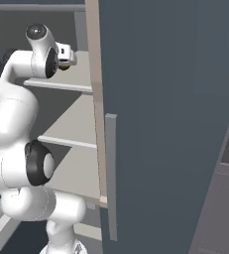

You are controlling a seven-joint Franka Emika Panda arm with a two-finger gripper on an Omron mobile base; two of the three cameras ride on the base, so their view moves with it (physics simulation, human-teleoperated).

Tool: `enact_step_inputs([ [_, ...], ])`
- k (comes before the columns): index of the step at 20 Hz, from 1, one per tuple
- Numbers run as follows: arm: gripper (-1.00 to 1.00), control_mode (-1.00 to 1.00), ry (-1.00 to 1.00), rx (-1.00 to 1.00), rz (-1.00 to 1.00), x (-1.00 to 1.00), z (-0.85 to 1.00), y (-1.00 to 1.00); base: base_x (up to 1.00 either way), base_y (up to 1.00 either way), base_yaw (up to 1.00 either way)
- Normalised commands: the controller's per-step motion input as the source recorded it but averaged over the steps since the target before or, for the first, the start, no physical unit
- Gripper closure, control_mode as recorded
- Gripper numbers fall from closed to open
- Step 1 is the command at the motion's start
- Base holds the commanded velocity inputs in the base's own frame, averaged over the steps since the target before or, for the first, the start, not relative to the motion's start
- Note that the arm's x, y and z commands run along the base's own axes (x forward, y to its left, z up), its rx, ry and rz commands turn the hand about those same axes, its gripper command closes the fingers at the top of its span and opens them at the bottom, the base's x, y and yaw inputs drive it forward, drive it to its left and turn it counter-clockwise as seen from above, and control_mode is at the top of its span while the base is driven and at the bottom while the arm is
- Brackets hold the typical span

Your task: Take the mango, orange, and kiwi from the freezer and place them in the bowl on the counter.

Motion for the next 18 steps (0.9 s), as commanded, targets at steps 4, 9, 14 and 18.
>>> enact_step_inputs([
  [4, -1.00, -1.00, 0.04, 0.00, 0.00, 0.43, -0.11, 0.00, 0.00, 0.00, 0.00],
  [9, -1.00, -1.00, 0.02, 0.00, 0.00, 0.34, -0.14, 0.00, 0.00, 0.00, 0.00],
  [14, -1.00, -1.00, 0.00, 0.00, 0.00, 0.22, -0.04, 0.03, 0.00, 0.00, 0.00],
  [18, -1.00, -1.00, 0.00, 0.00, 0.00, 0.19, -0.02, 0.09, 0.00, 0.00, 0.00],
])
